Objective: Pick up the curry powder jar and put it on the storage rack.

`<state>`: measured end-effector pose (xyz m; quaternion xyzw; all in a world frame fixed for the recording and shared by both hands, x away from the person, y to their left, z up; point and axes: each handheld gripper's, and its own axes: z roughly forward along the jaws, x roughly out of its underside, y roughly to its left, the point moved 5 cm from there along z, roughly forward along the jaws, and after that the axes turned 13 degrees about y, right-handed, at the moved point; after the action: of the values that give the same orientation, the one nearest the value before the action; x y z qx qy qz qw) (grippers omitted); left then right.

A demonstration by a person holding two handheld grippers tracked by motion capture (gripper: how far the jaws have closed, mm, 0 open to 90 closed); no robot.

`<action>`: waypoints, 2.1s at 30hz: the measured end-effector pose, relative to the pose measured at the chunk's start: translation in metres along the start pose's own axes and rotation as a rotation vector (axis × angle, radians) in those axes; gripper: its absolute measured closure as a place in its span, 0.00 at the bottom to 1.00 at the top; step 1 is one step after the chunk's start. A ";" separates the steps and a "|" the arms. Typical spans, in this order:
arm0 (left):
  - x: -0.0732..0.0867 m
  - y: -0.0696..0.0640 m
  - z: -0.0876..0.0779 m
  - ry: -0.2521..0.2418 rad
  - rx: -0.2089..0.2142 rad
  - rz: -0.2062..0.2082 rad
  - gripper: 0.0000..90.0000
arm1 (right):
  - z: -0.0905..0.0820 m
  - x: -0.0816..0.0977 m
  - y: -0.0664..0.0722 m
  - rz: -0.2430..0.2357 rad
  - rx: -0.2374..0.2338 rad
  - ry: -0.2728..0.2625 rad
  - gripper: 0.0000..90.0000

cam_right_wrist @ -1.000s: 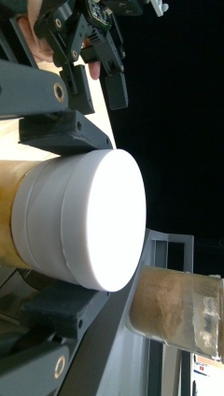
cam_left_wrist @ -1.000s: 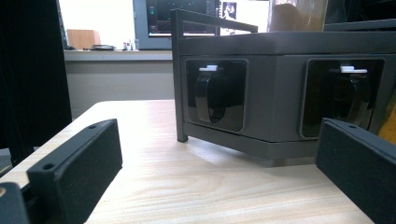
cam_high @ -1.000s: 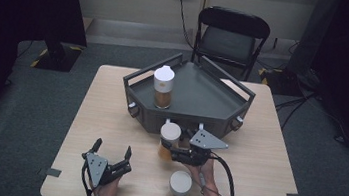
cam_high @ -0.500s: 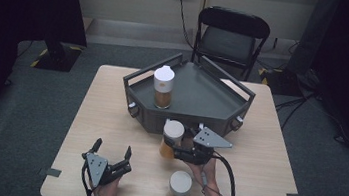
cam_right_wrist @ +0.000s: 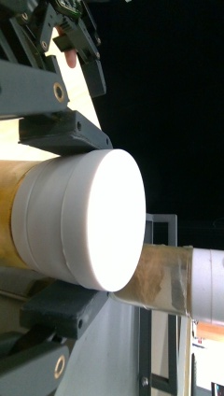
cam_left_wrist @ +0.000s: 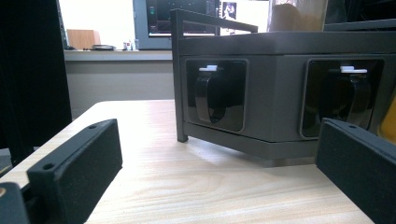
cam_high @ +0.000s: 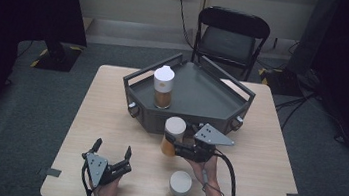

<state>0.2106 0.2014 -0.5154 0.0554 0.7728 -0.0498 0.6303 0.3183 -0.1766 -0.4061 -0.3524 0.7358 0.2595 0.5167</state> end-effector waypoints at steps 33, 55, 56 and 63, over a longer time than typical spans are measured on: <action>0.000 0.000 0.000 0.000 0.000 0.000 0.00 | -0.018 -0.037 0.009 0.021 0.096 -0.019 0.37; 0.000 0.000 0.000 0.000 0.000 0.000 0.00 | -0.025 -0.064 0.007 0.065 0.164 -0.025 0.37; 0.000 0.000 0.000 0.000 0.000 0.000 0.00 | -0.025 -0.065 0.007 0.065 0.166 -0.026 0.37; 0.000 0.000 0.000 0.000 0.000 0.000 0.00 | -0.027 -0.074 0.006 0.068 0.186 -0.031 0.37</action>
<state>0.2106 0.2014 -0.5154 0.0555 0.7729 -0.0499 0.6301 0.3138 -0.1742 -0.3269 -0.2734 0.7602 0.2128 0.5496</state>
